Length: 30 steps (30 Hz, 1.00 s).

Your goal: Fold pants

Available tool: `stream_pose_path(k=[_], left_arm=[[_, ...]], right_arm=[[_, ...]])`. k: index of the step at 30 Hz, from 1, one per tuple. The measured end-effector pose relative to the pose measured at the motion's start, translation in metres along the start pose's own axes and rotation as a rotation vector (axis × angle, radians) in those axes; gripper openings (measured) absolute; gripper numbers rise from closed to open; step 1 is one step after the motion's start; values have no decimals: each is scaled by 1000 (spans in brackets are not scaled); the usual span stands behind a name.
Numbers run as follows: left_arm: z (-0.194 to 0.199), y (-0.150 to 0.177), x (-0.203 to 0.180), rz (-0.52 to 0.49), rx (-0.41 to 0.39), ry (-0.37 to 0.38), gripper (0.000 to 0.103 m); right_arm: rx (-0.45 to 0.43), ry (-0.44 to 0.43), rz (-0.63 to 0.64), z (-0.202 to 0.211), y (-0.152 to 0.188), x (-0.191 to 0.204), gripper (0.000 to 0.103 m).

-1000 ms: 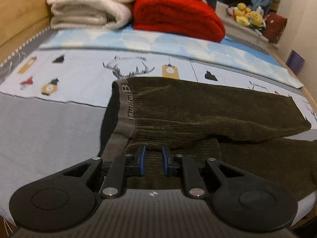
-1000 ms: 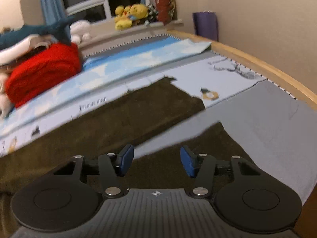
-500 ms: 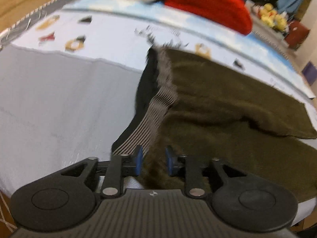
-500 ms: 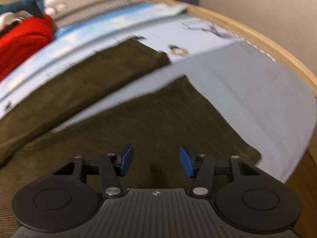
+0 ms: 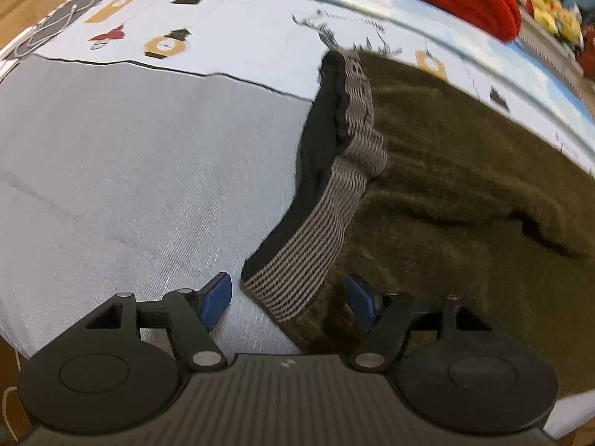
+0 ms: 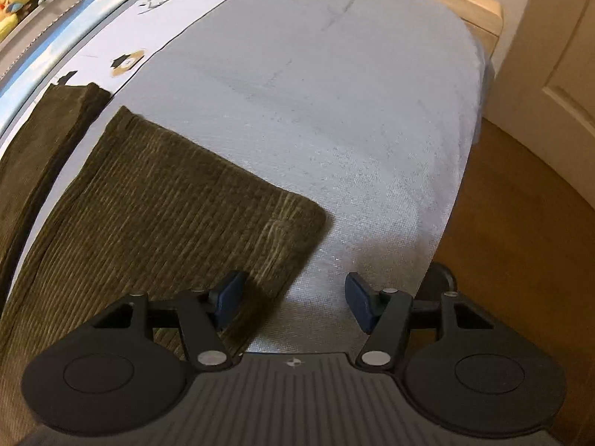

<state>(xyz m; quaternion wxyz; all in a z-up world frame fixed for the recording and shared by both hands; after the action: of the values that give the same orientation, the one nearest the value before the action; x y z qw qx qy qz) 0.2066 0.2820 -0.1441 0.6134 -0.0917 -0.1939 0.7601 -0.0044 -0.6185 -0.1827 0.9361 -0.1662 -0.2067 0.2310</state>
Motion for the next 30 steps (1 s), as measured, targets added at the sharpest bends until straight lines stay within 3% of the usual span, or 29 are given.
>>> stream_pose_path(k=[2, 3, 4, 5, 6, 9, 14, 19, 20, 22, 24, 30], left_arm=[[-4, 3, -3, -35, 8, -5, 71], [-6, 5, -4, -46, 13, -2, 64], [-8, 8, -5, -56, 18, 8, 50], [-9, 10, -7, -67, 25, 16, 43], [-9, 12, -8, -82, 27, 16, 36], [-4, 17, -13, -122, 8, 9, 28], [12, 22, -13, -141, -8, 76, 27], [9, 26, -13, -180, 26, 68, 38], [13, 23, -10, -163, 0, 66, 39], [27, 15, -7, -131, -79, 71, 39], [42, 11, -9, -136, -169, 72, 39], [50, 12, -31, -263, -257, 57, 43]], right_arm=[[-3, 9, 26, -2, 0, 4, 63], [-9, 12, 40, -2, 1, 5, 54], [-18, 7, 50, -1, 0, 7, 31], [-27, -9, 61, -1, -4, 8, 15], [-30, -37, 67, 1, -6, 8, 6], [-66, -58, 106, 8, -11, 12, 5], [-152, -49, 47, 18, -25, -5, 5], [-97, -15, 80, 4, -28, -6, 10], [-107, -10, 80, 5, -28, -5, 11], [-144, -7, 88, 14, -29, -1, 31], [-197, -10, 140, 26, -27, 8, 43], [-274, -167, 237, 56, -24, 50, 44]])
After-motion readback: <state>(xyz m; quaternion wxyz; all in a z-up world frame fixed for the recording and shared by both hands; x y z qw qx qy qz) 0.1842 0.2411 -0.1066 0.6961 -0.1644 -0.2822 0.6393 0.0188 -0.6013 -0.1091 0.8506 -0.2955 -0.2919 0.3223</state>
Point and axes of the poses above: each gripper's, at about its wrist camera, not at the fingertips, and z roughly against the way its jaws point, x to its left, y to its underside, the point moved 4 cm from there along -z, roughly the way its jaws point, and after that the axes turned 12 degrees about -y, right-handed, at the moved point
